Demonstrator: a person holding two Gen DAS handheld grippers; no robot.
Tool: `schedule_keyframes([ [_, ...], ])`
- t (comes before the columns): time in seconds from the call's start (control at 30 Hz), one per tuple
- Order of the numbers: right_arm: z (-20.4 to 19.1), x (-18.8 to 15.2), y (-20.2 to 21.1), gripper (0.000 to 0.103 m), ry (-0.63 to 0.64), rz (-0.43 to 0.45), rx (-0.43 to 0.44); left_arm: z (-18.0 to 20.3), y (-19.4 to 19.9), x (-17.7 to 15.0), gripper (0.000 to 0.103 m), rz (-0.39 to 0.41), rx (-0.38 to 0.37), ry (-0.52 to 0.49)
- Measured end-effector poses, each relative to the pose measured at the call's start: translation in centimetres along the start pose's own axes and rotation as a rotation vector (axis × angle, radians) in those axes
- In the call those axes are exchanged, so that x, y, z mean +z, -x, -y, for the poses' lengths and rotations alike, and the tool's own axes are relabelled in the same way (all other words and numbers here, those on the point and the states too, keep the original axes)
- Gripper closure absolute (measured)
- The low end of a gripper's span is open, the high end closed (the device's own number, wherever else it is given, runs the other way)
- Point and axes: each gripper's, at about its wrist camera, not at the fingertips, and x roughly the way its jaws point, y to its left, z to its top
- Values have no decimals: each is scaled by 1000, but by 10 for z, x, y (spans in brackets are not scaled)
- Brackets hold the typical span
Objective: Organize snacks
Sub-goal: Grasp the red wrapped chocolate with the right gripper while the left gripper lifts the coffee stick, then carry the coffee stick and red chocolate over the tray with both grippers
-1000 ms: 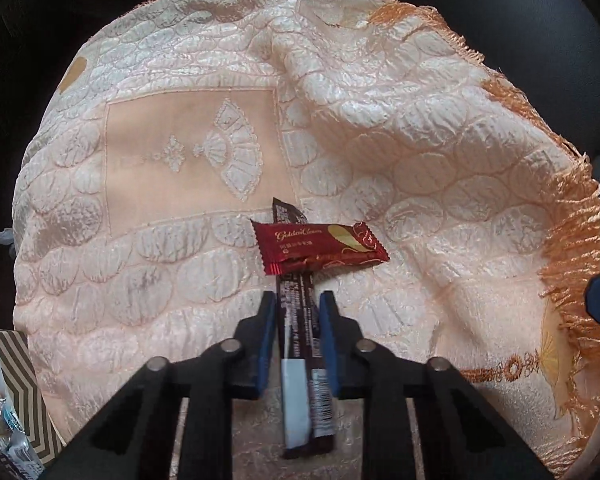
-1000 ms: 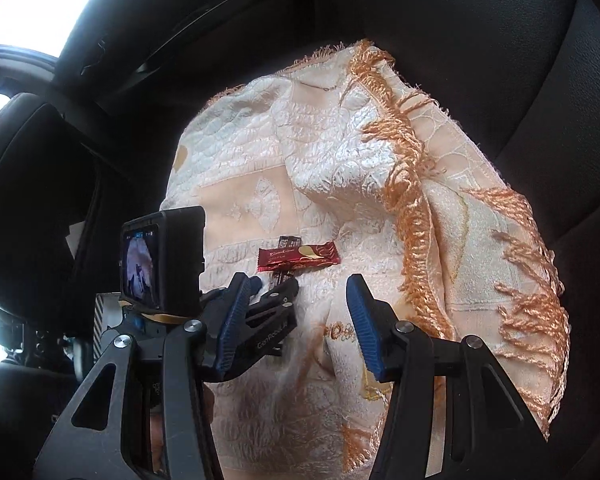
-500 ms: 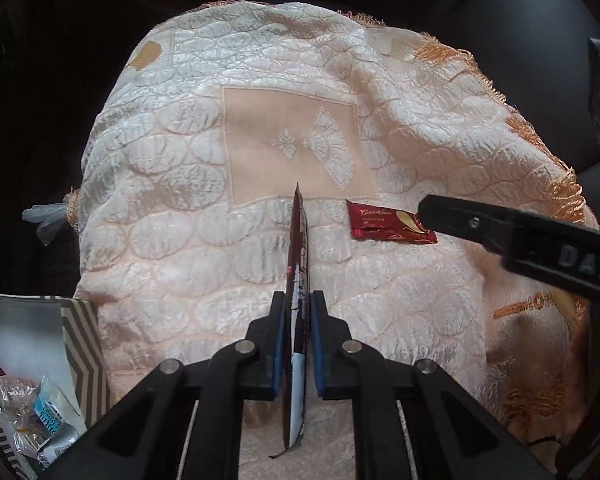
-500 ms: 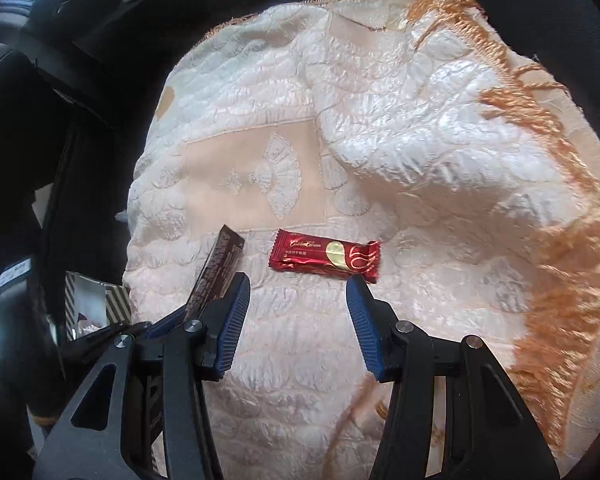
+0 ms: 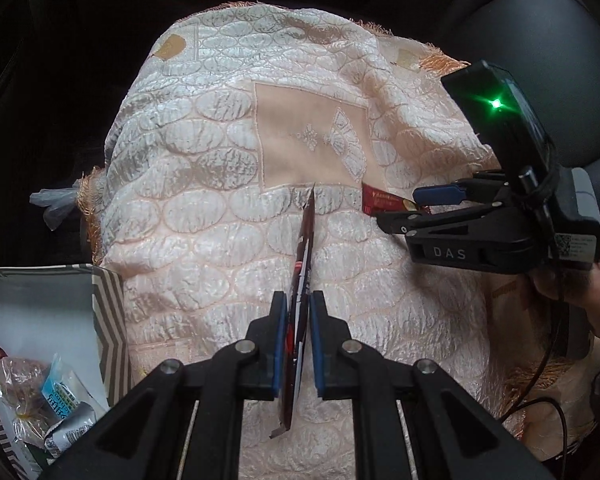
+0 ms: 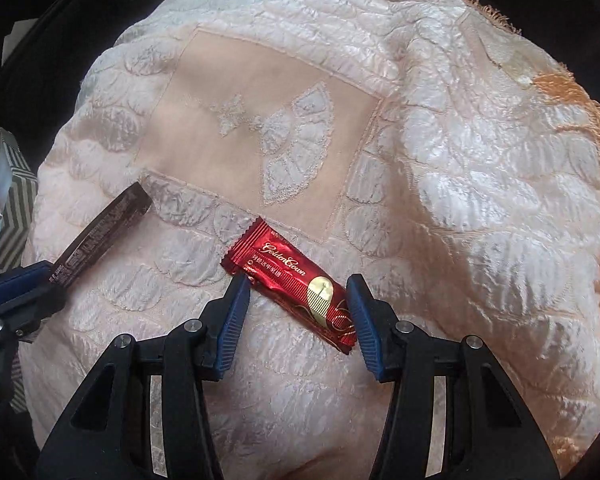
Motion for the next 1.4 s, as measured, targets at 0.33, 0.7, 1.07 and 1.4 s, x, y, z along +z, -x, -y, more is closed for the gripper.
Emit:
schedule_keyframes([
  [0.33,21,-10,-3,79,-133,25,50,1,-15,7,89,-20,9,36],
  [0.7,-4,-48,55,79,-200,158,127,-2,14,-14,92,44,47,24],
  [1.07,-67,-111,90,79,-246,264,210,-9,70,-67,92,156,136,-4],
  [1.4,-130,-127,97,79,-243,280,298,-43,102,-115,92,192,192,6],
])
